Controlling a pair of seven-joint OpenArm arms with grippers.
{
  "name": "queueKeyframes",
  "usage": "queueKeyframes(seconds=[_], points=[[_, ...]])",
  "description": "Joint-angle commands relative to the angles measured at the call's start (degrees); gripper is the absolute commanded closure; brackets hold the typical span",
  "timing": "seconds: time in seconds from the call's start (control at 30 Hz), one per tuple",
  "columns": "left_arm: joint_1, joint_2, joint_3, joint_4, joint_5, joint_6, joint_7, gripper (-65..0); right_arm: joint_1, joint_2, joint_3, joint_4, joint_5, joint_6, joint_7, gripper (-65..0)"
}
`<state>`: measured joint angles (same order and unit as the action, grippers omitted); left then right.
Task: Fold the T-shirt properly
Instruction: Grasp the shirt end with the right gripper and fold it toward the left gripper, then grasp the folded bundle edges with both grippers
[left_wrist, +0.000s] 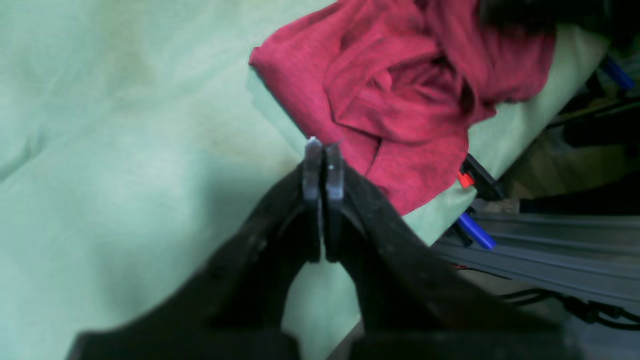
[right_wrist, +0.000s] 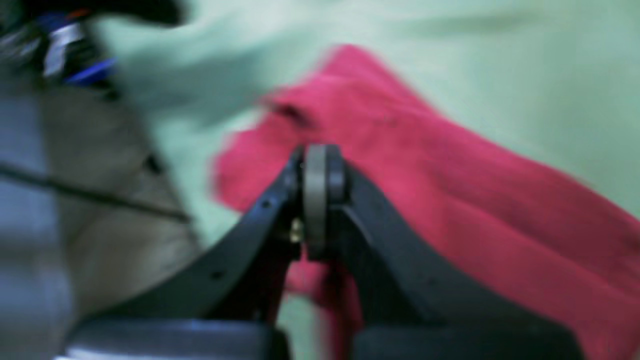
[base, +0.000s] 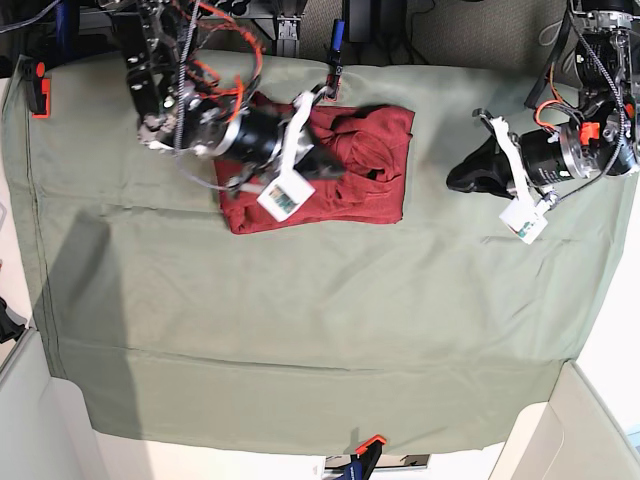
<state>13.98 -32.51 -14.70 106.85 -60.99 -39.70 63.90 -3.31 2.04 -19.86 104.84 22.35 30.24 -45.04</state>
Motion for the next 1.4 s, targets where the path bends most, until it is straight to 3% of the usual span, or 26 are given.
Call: queueKeyframes(seconds=[0.0,0.2,0.33,0.47,0.6,0.67,0.8,0.97,1.13,1.2,1.27,1.37], points=[[-0.46,-0.98,-2.03,0.81,-1.27,-0.3,-1.07,0.0,0.59,-0.37,-2.23,0.9,1.4,0.61,1.53,0.0],[-0.44,-1.09,-12.7,0.81,-4.66,-0.3,-1.03,0.0,0.61,-2.34,-15.21,0.92,1.9,1.97,1.51,0.0],[-0.39,-2.32,-14.32,0.79,-5.03,-0.3,-0.96,0.0,0.61,-5.57,-18.67,1.73,0.59,1.92,1.51,0.0],[0.72,-2.58,-14.29,0.81,-5.49,-0.3,-0.87,0.0,1.05,-7.15,-15.91,3.91,-8.76,-2.23,1.84,0.0],[1.79,-2.56,-14.29,0.81,-5.68,-0.3,-0.87,0.0,1.9,-6.91,-6.84,4.15,-15.5,-6.97,2.4,0.0],[1.77,-2.58,-14.29,0.79,-5.68,-0.3,-0.87,0.0,2.21,-6.54,-1.44,4.15,-15.93,-8.44,2.73,0.0],[1.77,-2.56,-14.29,0.81,-5.7,-0.3,-1.09,0.0,2.16,-6.45,6.12,4.04,-15.98,-8.39,2.97,0.0],[1.75,-2.56,-14.29,0.81,-6.08,-0.3,-1.09,0.0,2.16,-5.29,9.4,2.86,-16.0,-8.41,3.04,0.0],[1.75,-2.56,-14.29,0.81,-6.08,-0.3,-1.09,0.0,2.14,-4.09,9.14,-3.13,-14.56,-8.02,3.02,0.0],[1.75,-2.56,-14.29,0.81,-6.08,-0.3,-1.09,0.0,1.99,-4.09,8.35,-5.42,-11.54,-5.4,3.02,0.0],[1.75,-2.56,-14.29,0.81,-6.05,-0.3,-1.09,0.0,1.73,-4.09,6.25,-6.58,-8.07,-3.37,2.95,0.0],[1.75,-2.56,-14.29,0.81,-6.05,-0.3,-1.07,0.0,1.6,-4.13,0.7,-6.49,-6.45,-2.97,3.02,0.0]])
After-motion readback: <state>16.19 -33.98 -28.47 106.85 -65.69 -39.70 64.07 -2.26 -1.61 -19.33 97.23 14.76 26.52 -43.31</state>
